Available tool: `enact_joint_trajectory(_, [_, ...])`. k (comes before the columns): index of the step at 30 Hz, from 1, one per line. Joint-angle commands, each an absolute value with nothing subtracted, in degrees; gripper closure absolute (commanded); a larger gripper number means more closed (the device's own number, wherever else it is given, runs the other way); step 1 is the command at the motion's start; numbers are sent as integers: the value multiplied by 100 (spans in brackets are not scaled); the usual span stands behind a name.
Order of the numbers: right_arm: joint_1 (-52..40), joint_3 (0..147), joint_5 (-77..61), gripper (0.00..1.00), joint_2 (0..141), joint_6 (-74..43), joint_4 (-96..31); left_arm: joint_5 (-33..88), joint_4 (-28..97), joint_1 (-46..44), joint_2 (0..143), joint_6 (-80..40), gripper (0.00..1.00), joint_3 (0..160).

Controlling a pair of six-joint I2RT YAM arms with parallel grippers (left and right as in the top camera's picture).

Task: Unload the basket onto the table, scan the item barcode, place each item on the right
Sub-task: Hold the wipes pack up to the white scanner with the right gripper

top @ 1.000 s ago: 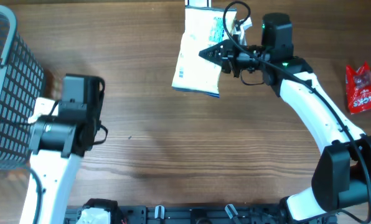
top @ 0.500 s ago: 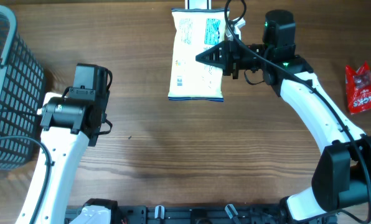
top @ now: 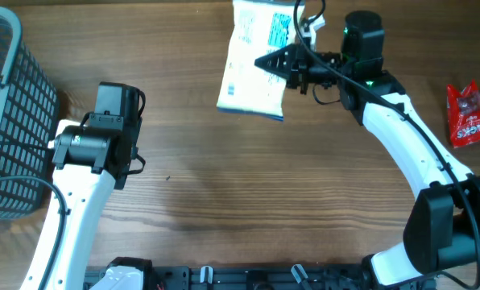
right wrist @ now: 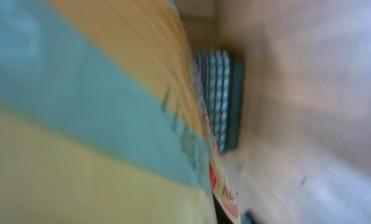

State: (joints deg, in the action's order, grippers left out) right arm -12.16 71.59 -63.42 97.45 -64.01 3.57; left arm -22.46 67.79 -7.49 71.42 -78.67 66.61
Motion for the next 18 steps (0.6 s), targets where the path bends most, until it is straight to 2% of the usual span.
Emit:
enact_joint_trajectory(1, [-1234, 7203, -5135, 95, 9712, -5052, 502, -2342, 6799, -718, 7164, -7797, 0, 6746])
enact_joint_trajectory(3, [-1323, 7301, -3889, 95, 9649, -4104, 23, -2342, 6799, -718, 7164, -7797, 0, 6746])
enact_joint_trajectory(6, [-1907, 7730, -650, 95, 9598, -2104, -1267, -2342, 6799, -718, 7164, -7800, 0, 6746])
enact_joint_trajectory(9, [-2768, 7754, 2147, 96, 9618, -392, -1264, -2342, 6799, -718, 7164, -7797, 0, 6746])
enact_joint_trajectory(11, [-3492, 7752, 4348, 96, 9786, 1109, -462, -2342, 6799, -718, 7164, -7797, 0, 6746])
enact_joint_trajectory(14, [-3868, 7752, 4759, 95, 10151, 3048, 932, -2342, 6799, -718, 7164, -7797, 0, 6746])
enact_joint_trajectory(18, [-3903, 7752, 4786, 95, 10914, 4593, 2038, -2342, 6799, -718, 7164, -7800, 0, 6746])
